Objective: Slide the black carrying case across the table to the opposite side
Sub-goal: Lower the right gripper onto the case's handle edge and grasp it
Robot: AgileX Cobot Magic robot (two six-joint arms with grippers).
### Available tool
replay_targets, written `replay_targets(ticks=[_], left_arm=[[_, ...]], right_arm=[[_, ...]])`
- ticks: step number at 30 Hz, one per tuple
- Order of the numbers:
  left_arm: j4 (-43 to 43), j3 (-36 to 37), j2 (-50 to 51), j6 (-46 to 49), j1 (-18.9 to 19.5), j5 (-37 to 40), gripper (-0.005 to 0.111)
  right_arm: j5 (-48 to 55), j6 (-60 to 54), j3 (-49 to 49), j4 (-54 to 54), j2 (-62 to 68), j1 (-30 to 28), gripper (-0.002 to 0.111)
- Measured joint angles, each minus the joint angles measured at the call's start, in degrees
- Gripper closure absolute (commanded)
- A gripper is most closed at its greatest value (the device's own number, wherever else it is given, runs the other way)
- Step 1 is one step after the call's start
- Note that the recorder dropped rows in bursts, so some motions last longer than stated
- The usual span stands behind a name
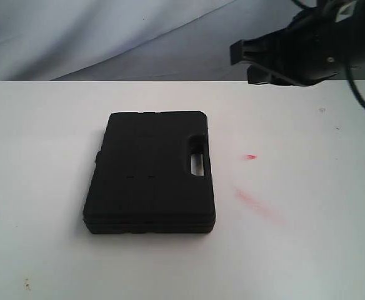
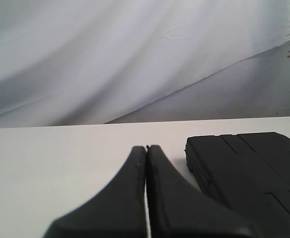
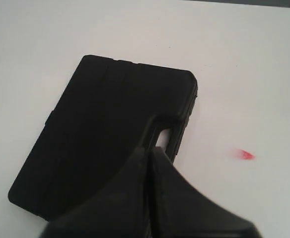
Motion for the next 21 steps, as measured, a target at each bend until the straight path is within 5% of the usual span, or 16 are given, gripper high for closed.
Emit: replay_targets(ticks=[21], left_arm=[[0.0,0.0,0.0,0.0,0.0,0.0,0.107]], right_arm=[[13.7,15.5,-22.2,-12.2,25.6,7.4,0.108]])
